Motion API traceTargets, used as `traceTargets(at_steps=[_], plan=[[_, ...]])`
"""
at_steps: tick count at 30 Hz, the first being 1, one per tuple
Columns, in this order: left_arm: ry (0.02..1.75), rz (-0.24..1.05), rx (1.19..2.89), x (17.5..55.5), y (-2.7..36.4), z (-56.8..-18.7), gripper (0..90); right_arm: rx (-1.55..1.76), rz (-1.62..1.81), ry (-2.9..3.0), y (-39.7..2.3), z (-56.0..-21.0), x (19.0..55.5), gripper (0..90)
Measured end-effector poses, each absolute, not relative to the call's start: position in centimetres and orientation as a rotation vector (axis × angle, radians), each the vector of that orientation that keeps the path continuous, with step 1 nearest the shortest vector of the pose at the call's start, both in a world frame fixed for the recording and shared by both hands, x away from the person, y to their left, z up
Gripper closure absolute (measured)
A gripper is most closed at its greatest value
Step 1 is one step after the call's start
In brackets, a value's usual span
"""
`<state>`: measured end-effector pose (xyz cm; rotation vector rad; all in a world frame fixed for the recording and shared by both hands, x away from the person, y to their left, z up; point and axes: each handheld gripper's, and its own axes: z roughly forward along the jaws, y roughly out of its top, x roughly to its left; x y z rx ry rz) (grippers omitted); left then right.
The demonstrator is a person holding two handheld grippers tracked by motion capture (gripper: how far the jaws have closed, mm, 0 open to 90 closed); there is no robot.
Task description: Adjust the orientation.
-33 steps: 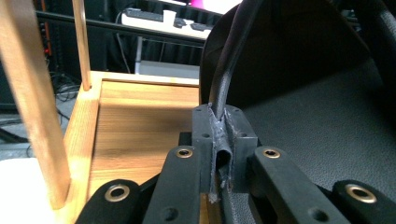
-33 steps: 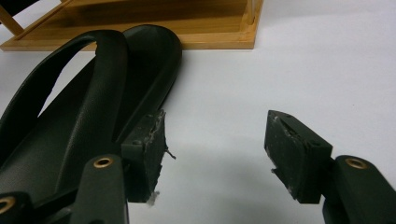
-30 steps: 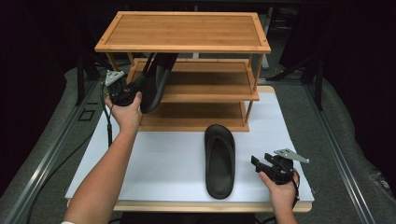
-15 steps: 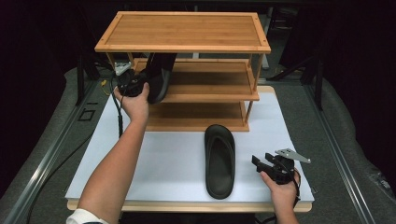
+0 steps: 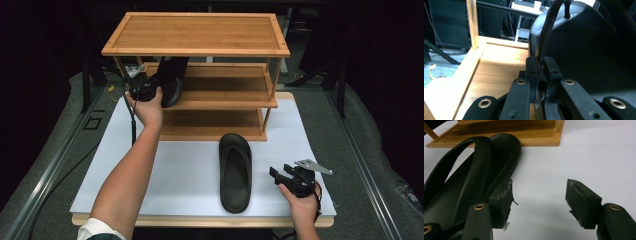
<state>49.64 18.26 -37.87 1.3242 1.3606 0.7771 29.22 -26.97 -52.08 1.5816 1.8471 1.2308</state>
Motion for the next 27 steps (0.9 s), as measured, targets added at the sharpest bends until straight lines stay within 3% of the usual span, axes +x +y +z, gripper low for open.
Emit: traceTargets(at_steps=[12,22,27], plan=[[1.418,0.784,1.36,50.1,17.2,-37.6,79.2,1.581,1.23,1.858,-26.9,-52.2,29.3,38.4],[1.331,0.744,1.385,49.7,15.8,-37.3,69.6,1.576,1.234,1.854,-26.8,-52.2,29.4,38.4],[1.303,0.727,1.407,49.6,15.1,-37.3,68.9,1.574,1.231,1.859,-26.8,-52.1,29.4,38.4]])
